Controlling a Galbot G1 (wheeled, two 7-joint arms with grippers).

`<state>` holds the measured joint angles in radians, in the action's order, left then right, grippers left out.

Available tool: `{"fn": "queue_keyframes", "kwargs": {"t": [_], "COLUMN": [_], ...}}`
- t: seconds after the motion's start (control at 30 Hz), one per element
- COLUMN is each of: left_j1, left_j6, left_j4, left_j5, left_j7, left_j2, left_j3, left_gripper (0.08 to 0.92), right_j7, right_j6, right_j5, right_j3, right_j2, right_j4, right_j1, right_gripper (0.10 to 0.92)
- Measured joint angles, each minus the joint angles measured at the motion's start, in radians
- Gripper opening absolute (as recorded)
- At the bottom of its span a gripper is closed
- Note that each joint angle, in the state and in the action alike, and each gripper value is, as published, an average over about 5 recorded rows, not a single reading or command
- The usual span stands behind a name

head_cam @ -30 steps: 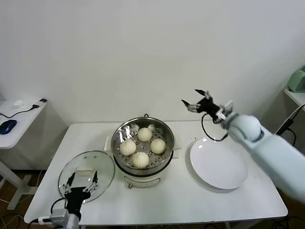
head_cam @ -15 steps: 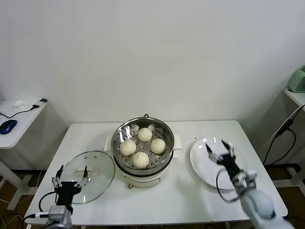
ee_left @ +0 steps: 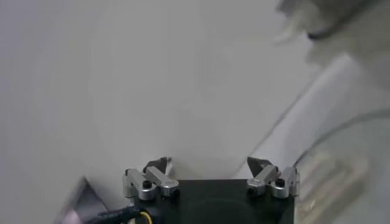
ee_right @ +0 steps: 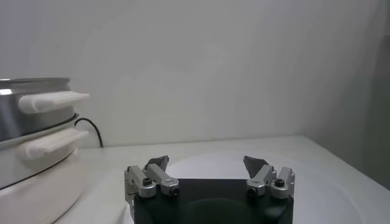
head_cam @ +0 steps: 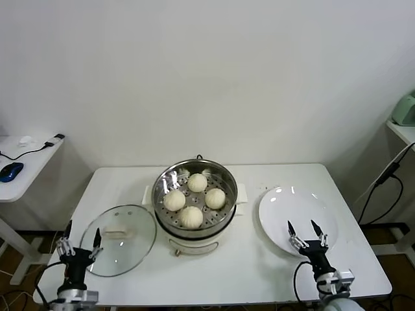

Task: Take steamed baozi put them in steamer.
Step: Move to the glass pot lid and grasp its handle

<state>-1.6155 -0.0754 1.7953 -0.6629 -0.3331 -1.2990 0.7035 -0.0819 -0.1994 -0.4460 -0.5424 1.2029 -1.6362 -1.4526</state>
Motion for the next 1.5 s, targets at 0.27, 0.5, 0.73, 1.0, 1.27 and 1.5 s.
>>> {"fn": "queue_keyframes", "kwargs": {"t": [0.27, 0.5, 0.73, 1.0, 1.27, 1.5], "left_j1": [0.034, 0.075, 0.128, 0.193, 0.235, 0.242], "left_j6": [-0.019, -0.020, -0.009, 0.015, 0.029, 0.041], "left_j4": [-0.130, -0.215, -0.274, -0.330, -0.360, -0.369], "left_j5": [-0.309, -0.465, -0.550, -0.597, -0.607, -0.610], "left_j7": [-0.072, -0.096, -0.098, -0.096, -0.080, -0.067], "left_j2": [0.002, -0.007, -0.015, -0.016, -0.009, -0.009], "left_j3": [-0.008, -0.024, -0.036, -0.045, -0.049, -0.056], "left_gripper": [0.823, 0.823, 0.823, 0.823, 0.815, 0.654], "right_j7": [0.004, 0.007, 0.008, 0.008, 0.005, 0.003], "right_j6": [-0.008, -0.013, -0.019, -0.021, -0.023, -0.024], "right_j5": [0.027, 0.039, 0.043, 0.047, 0.058, 0.072], "right_j3": [-0.014, -0.027, -0.039, -0.044, -0.044, -0.044], "right_j2": [0.042, 0.061, 0.061, 0.069, 0.079, 0.083], "right_j4": [-0.011, -0.026, -0.037, -0.053, -0.053, -0.049], "right_j1": [-0.034, -0.059, -0.083, -0.103, -0.108, -0.107], "right_gripper": [0.823, 0.823, 0.823, 0.823, 0.823, 0.823]}}
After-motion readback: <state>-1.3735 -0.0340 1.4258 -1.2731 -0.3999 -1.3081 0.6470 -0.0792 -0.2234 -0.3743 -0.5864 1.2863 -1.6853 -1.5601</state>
